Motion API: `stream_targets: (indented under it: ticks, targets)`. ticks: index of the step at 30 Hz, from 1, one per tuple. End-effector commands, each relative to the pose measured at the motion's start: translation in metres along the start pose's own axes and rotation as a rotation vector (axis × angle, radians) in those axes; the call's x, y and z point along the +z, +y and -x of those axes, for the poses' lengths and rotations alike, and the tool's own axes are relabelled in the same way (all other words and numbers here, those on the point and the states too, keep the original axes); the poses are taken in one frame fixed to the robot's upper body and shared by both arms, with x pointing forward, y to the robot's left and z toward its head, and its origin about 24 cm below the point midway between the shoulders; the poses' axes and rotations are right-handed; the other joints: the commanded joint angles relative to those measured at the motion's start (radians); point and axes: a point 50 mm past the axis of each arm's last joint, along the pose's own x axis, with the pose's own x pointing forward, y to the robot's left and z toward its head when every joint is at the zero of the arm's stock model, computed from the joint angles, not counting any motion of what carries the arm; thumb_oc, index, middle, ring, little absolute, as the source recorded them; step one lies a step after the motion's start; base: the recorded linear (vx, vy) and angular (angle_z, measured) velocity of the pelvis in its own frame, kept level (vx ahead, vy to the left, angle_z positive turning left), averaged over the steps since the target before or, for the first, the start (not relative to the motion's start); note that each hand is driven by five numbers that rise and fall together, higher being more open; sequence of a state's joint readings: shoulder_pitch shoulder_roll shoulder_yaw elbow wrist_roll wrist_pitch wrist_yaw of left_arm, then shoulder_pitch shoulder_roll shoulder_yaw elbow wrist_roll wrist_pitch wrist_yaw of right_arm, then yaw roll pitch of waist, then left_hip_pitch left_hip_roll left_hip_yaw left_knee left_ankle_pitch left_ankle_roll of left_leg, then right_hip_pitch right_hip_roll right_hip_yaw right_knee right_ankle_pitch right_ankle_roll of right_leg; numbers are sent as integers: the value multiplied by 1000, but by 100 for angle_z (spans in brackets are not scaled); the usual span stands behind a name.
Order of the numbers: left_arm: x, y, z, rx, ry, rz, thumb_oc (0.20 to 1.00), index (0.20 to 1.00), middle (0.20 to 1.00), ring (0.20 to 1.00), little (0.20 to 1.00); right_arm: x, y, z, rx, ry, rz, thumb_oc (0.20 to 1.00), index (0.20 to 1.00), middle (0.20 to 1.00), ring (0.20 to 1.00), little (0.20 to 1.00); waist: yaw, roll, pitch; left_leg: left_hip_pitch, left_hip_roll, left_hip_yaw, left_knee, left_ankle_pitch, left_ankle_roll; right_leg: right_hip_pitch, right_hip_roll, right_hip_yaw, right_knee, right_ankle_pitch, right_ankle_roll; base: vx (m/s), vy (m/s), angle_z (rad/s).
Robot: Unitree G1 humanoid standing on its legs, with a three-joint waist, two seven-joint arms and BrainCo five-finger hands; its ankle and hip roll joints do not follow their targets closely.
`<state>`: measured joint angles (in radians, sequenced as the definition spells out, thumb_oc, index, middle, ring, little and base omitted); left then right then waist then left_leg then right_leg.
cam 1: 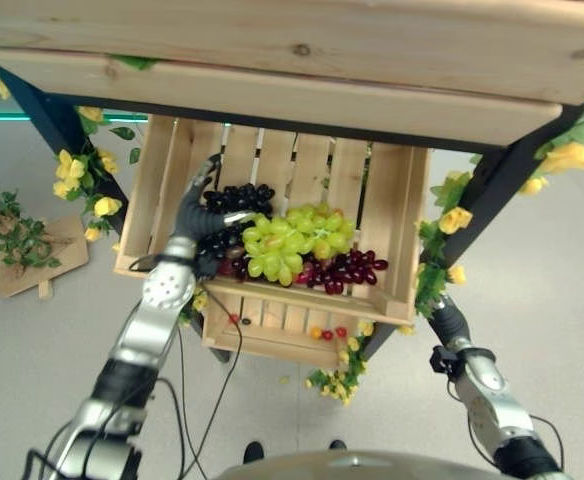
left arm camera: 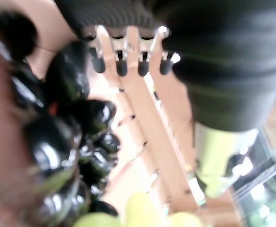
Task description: Pick up the fruits from the basket on one side to the basket on the other side
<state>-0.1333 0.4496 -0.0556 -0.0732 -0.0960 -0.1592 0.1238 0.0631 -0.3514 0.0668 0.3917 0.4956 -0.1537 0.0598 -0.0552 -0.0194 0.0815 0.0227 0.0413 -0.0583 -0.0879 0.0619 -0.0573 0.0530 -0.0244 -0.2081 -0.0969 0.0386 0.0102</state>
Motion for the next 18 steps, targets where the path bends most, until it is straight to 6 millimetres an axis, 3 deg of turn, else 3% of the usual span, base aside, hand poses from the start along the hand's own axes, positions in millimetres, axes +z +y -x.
stream_targets:
  ticks: [1, 13, 18]
  targets:
    - [14, 16, -1, 17, -98, 89, 1000, 1000, 1000, 1000, 1000, 24, 18, -7, 60, -154, -19, 1000, 1000, 1000, 1000, 1000, 38, -61, -15, 16, -6, -22, 47, -105, 11, 22, -104, -9, 44, -65, 120, -9, -1, 7]
    - [38, 19, 23, 23, -258, 317, 1000, 1000, 1000, 1000, 1000, 15, 15, 1, 41, -158, -75, 1000, 1000, 1000, 1000, 1000, 69, -71, -11, -9, -14, -59, 48, -94, 4, 24, -111, -51, 47, -72, 116, -6, -9, 12]
    - [22, 24, 43, 37, -188, 402, 1000, 1000, 1000, 1000, 1000, 18, 7, 7, 2, -195, -109, 1000, 1000, 1000, 1000, 1000, 86, -71, -11, -20, -17, -77, 51, -91, 2, 25, -115, -70, 51, -76, 112, 1, -9, 8]
